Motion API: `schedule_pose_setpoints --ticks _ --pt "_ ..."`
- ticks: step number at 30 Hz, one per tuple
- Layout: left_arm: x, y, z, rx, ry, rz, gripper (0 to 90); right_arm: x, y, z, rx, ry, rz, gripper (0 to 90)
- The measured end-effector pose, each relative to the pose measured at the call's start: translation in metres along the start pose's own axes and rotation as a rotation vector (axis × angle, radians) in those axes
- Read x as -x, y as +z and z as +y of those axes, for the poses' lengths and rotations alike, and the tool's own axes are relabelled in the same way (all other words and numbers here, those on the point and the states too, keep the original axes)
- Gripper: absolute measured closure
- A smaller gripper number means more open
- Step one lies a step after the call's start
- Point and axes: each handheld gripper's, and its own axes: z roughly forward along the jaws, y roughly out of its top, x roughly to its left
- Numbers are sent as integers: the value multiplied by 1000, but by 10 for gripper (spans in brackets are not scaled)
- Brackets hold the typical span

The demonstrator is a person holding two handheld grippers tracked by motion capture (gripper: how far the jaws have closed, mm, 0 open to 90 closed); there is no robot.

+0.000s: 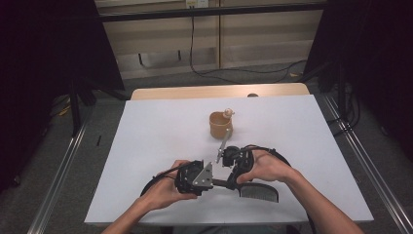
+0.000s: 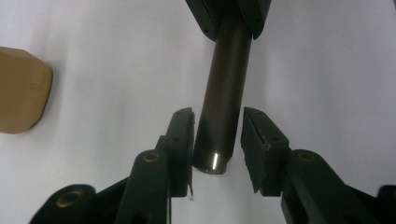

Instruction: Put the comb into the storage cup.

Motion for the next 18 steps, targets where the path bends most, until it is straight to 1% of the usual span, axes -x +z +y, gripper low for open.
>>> schedule_pose_setpoints --ticks 2,4,8,9,11,12,15,17,18 --pt "-1 0 0 0 5 2 659 0 0 0 1 0 0 732" --pt "0 1 1 8 1 6 662 1 0 0 5 1 -3 732" --pt "1 3 2 -5 17 18 668 2 1 0 6 -2 -5 732" --pt "1 3 2 -2 15 22 668 2 1 0 3 8 -4 732" --pt "2 4 3 -3 20 21 669 1 1 -1 4 10 -4 732" --pt "2 4 3 -5 23 23 671 2 1 -1 5 2 -4 732" --pt "3 5 3 -5 21 28 670 1 2 -1 5 9 -4 732" --pt "3 5 4 -7 41 32 671 2 2 -1 10 5 -5 732" --pt "3 6 4 -7 40 35 671 2 2 -1 8 7 -3 732"
